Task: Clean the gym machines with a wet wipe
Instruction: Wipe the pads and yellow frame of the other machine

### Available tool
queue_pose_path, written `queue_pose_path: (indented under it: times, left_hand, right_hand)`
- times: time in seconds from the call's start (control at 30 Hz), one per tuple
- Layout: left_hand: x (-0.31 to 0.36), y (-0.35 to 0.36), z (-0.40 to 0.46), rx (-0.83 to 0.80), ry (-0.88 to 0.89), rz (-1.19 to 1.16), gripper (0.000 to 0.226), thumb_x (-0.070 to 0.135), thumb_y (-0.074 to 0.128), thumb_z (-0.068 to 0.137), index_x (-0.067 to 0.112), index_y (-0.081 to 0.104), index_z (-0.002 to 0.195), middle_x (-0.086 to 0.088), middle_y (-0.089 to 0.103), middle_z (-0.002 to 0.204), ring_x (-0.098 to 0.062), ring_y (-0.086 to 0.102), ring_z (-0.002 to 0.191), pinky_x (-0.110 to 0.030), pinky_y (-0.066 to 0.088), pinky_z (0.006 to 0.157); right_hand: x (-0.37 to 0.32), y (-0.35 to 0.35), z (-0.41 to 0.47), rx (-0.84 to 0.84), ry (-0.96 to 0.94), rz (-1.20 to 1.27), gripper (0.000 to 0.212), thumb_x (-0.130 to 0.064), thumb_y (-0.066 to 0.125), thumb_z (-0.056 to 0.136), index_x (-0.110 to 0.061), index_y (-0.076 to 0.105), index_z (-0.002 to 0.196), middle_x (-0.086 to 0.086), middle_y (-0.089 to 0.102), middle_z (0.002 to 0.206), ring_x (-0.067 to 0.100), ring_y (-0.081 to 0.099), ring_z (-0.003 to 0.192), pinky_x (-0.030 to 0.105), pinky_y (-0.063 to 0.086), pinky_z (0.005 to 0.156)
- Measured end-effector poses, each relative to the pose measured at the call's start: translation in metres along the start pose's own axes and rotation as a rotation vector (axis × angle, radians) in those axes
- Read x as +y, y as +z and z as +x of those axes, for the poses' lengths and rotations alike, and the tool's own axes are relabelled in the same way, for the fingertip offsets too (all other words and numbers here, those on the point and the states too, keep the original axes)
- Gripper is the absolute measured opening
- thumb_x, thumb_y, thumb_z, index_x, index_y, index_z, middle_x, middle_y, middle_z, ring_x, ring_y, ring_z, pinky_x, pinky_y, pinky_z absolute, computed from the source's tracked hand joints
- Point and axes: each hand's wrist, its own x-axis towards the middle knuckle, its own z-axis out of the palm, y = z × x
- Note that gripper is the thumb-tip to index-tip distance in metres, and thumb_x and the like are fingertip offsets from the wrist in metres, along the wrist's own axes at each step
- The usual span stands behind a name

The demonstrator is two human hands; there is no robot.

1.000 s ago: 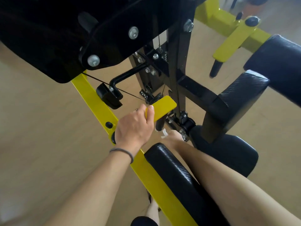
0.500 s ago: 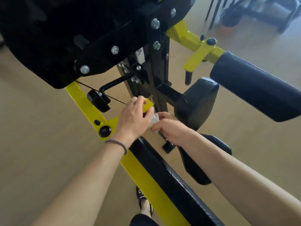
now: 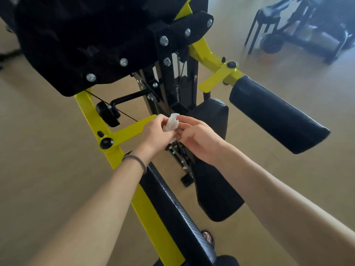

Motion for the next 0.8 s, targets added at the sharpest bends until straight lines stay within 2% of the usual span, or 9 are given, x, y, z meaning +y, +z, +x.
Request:
queue_pose_path:
  times: [0.17, 0.3, 0.4, 0.47, 0.57, 0.67, 0.73, 0.77, 0.8]
  left_hand:
    - [0.008, 0.007, 0.01, 0.051, 0.036, -0.005, 0.005, 0.018, 0.066, 0.09, 0.02, 0.065, 0.095, 0.008, 0.065, 0.082, -0.01, 0.058, 0.073, -0.013, 0.04, 0.051]
    - [0.021, 0.018, 0.016, 0.115, 0.007, -0.101, 0.012, 0.018, 0.065, 0.09, 0.017, 0.066, 0.102, 0.004, 0.068, 0.091, -0.013, 0.061, 0.081, -0.026, 0.049, 0.067]
    - [0.03, 0.027, 0.029, 0.182, -0.019, -0.128, 0.014, 0.021, 0.065, 0.086, 0.019, 0.064, 0.1, 0.0, 0.069, 0.093, -0.021, 0.065, 0.085, -0.038, 0.054, 0.073]
    - [0.035, 0.033, 0.04, 0.254, -0.04, -0.114, 0.02, 0.019, 0.065, 0.086, 0.02, 0.062, 0.106, 0.002, 0.069, 0.097, -0.02, 0.065, 0.09, -0.038, 0.055, 0.078]
    - [0.043, 0.044, 0.055, 0.355, -0.068, -0.086, 0.026, 0.016, 0.066, 0.089, 0.022, 0.058, 0.113, 0.004, 0.065, 0.102, -0.017, 0.062, 0.093, -0.031, 0.051, 0.079]
    - [0.049, 0.049, 0.065, 0.328, -0.105, -0.05, 0.025, 0.016, 0.066, 0.09, 0.022, 0.055, 0.112, 0.012, 0.058, 0.096, -0.01, 0.058, 0.085, -0.034, 0.052, 0.08]
    - [0.05, 0.047, 0.068, 0.305, -0.133, -0.001, 0.021, 0.015, 0.067, 0.09, 0.019, 0.056, 0.107, 0.012, 0.057, 0.095, -0.01, 0.057, 0.085, -0.033, 0.051, 0.08]
    - [0.051, 0.047, 0.07, 0.289, -0.146, 0.024, 0.018, 0.015, 0.068, 0.089, 0.018, 0.058, 0.103, 0.009, 0.059, 0.094, -0.013, 0.058, 0.086, -0.032, 0.051, 0.078]
    - [0.05, 0.047, 0.072, 0.266, -0.152, 0.049, 0.015, 0.016, 0.069, 0.088, 0.017, 0.059, 0.1, 0.005, 0.061, 0.094, -0.015, 0.059, 0.088, -0.03, 0.051, 0.076]
  right_hand:
    - [-0.016, -0.006, -0.01, 0.215, -0.117, -0.435, 0.059, -0.005, 0.065, 0.082, -0.019, 0.055, 0.138, -0.002, 0.067, 0.125, 0.011, 0.066, 0.112, 0.036, 0.052, 0.104]
    - [-0.03, -0.015, -0.001, 0.268, -0.233, -0.609, 0.055, -0.012, 0.066, 0.088, -0.022, 0.054, 0.141, -0.01, 0.062, 0.129, 0.001, 0.062, 0.11, 0.021, 0.05, 0.095]
    - [-0.044, -0.032, 0.011, 0.32, -0.334, -0.813, 0.038, -0.025, 0.055, 0.101, -0.022, 0.057, 0.139, -0.016, 0.061, 0.124, -0.005, 0.058, 0.106, 0.001, 0.039, 0.082]
    - [-0.052, -0.053, 0.02, 0.321, -0.405, -1.013, 0.038, -0.031, 0.044, 0.106, -0.02, 0.056, 0.14, -0.009, 0.06, 0.133, 0.004, 0.053, 0.12, 0.007, 0.033, 0.088]
    - [-0.063, -0.09, 0.034, 0.19, -0.433, -1.296, 0.041, -0.033, 0.035, 0.109, -0.019, 0.054, 0.142, -0.005, 0.056, 0.144, 0.01, 0.044, 0.136, 0.026, 0.024, 0.114]
    - [-0.068, -0.116, 0.037, 0.05, -0.447, -1.371, 0.041, -0.032, 0.033, 0.11, -0.019, 0.054, 0.142, -0.006, 0.056, 0.145, 0.009, 0.041, 0.139, 0.032, 0.014, 0.122]
    - [-0.073, -0.117, 0.04, 0.019, -0.457, -1.342, 0.04, -0.032, 0.03, 0.11, -0.019, 0.06, 0.133, -0.006, 0.063, 0.135, 0.009, 0.048, 0.131, 0.034, 0.019, 0.122]
    - [-0.076, -0.115, 0.042, 0.045, -0.47, -1.339, 0.039, -0.032, 0.028, 0.11, -0.021, 0.065, 0.119, -0.008, 0.068, 0.119, 0.009, 0.055, 0.118, 0.036, 0.023, 0.119]
    - [-0.078, -0.112, 0.046, 0.097, -0.493, -1.341, 0.038, -0.031, 0.027, 0.11, -0.025, 0.064, 0.1, -0.011, 0.068, 0.097, 0.008, 0.058, 0.097, 0.04, 0.029, 0.115]
